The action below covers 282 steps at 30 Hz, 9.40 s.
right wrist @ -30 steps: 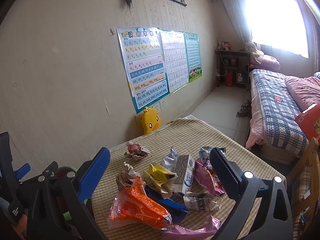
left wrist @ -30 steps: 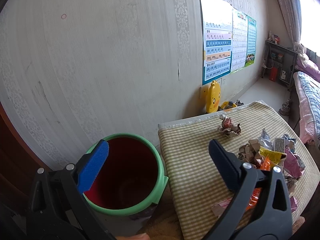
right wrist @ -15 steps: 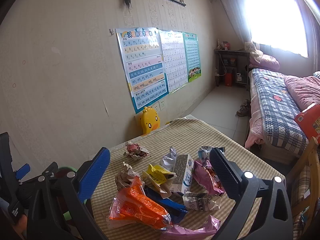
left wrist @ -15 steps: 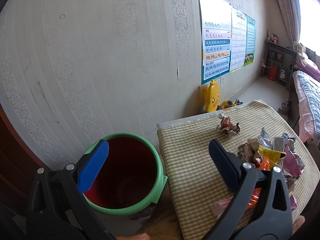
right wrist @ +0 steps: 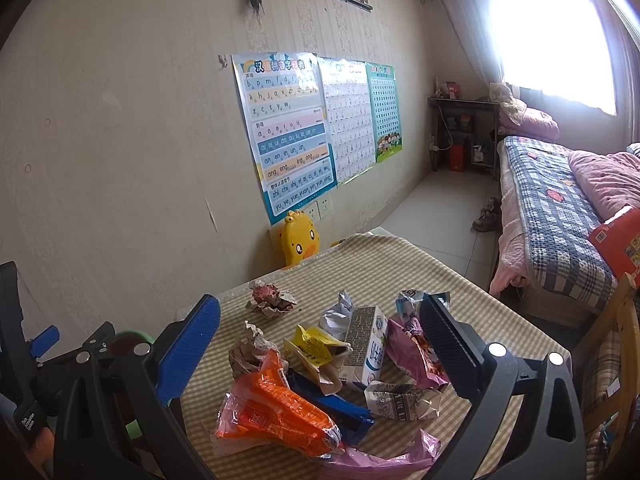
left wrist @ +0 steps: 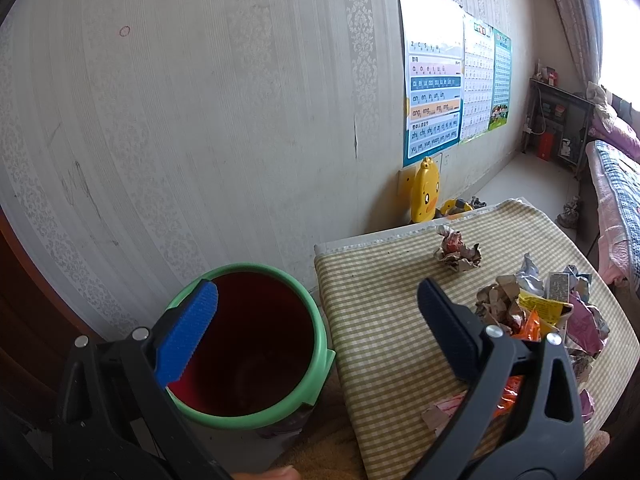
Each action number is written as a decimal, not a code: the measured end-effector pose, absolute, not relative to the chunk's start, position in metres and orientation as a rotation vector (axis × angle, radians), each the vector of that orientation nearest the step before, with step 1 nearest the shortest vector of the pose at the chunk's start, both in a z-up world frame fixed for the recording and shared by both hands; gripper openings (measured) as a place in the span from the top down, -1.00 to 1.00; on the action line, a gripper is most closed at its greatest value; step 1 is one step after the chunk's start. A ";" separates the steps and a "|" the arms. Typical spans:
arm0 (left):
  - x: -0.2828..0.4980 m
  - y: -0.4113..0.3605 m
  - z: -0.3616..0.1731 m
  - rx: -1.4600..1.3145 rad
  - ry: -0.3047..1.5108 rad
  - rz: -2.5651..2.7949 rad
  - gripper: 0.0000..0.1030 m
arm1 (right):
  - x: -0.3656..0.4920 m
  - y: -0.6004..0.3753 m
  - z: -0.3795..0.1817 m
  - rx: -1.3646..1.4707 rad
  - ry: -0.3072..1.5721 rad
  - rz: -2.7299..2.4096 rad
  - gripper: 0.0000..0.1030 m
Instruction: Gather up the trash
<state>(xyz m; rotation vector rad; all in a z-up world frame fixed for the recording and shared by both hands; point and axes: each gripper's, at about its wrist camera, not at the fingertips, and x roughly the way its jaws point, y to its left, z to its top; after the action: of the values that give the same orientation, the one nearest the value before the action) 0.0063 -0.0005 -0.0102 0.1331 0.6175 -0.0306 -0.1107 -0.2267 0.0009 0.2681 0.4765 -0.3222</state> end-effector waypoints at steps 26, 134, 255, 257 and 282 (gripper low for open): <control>0.012 0.000 -0.014 0.101 0.654 -0.048 -0.90 | -0.104 -0.228 -0.008 0.240 0.514 -0.304 -0.85; 0.076 0.141 -0.086 0.094 0.860 0.012 0.43 | 0.061 -0.053 -0.090 0.335 0.975 0.347 0.13; 0.044 0.038 -0.069 0.110 0.900 -0.263 -0.07 | -0.045 -0.217 -0.152 0.231 1.150 -0.021 0.34; 0.046 0.038 -0.070 0.106 0.897 -0.256 -0.07 | -0.049 -0.216 -0.146 0.247 1.131 -0.021 0.42; 0.050 0.051 -0.058 0.101 0.831 -0.194 -0.08 | -0.061 -0.200 -0.060 0.419 0.888 0.057 0.45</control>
<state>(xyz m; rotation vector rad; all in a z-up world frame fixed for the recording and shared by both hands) 0.0499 0.0507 -0.0580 0.1011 0.8311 -0.1940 -0.0611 -0.2000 -0.0597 0.4185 0.8876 0.0567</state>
